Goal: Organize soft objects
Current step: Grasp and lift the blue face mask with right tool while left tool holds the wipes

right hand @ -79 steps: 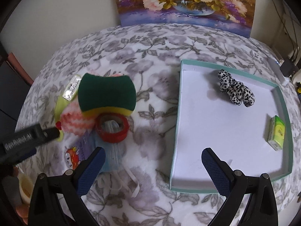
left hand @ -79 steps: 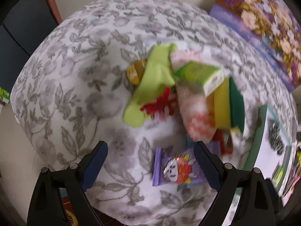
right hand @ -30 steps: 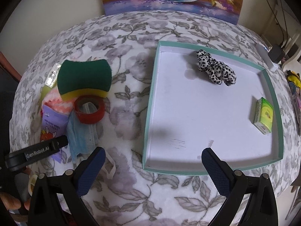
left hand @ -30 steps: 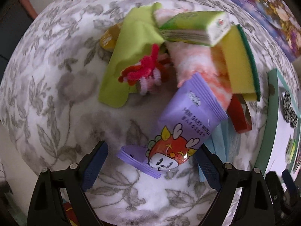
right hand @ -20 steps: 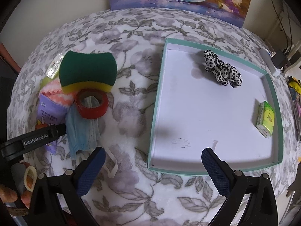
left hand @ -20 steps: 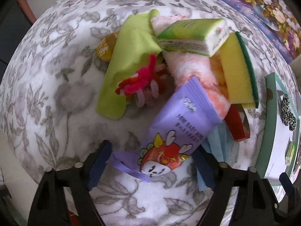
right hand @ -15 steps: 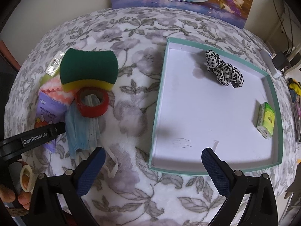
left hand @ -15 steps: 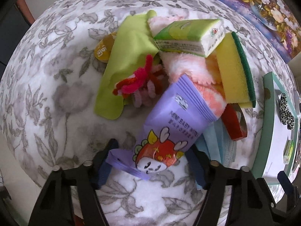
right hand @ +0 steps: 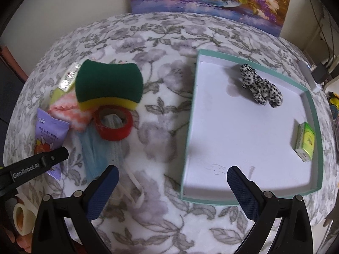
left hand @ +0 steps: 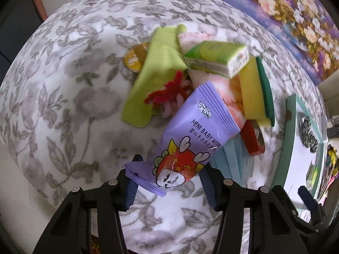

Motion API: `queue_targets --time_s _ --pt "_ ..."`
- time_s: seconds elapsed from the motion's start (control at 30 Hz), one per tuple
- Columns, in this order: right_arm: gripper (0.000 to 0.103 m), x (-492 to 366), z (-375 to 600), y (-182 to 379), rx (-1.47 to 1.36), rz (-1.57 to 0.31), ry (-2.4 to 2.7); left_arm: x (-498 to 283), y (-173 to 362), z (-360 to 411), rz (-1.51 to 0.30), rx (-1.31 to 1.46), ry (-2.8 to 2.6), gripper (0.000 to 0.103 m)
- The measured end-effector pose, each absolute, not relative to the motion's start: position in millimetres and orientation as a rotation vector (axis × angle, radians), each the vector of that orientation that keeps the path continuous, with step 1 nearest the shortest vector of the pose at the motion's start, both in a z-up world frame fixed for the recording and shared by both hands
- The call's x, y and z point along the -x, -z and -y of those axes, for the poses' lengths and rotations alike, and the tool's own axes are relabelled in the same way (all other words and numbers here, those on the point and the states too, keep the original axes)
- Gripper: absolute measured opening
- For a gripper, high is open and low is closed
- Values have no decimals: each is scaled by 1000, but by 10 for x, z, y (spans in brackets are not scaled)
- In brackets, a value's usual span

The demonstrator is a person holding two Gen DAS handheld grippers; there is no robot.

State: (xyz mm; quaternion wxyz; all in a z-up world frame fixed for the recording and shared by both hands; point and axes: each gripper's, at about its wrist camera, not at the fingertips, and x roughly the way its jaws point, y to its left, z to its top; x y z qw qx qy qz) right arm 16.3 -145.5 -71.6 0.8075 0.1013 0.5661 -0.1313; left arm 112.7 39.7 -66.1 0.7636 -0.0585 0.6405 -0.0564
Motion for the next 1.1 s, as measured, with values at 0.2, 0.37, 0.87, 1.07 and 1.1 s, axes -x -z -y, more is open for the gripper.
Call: queue_targets --time_s 0.2,0.37,0.87,1.07,1.1 --pt "103 -253 1320 698 -209 -1184 233 -1127 524 -646 -1352 200 78 54" --pt "103 -352 1145 783 -182 -1195 183 -1078 513 -779 -1344 230 35 54" --pt "103 -663 625 1189 -116 -1259 148 -959 667 -1173 -1395 258 -48 55" --pt "103 -716 472 1279 -90 -1264 159 -955 689 -1203 -1398 260 -53 55" --pt "103 -722 469 1280 -93 -1266 161 -955 691 -1204 -1398 260 -52 55"
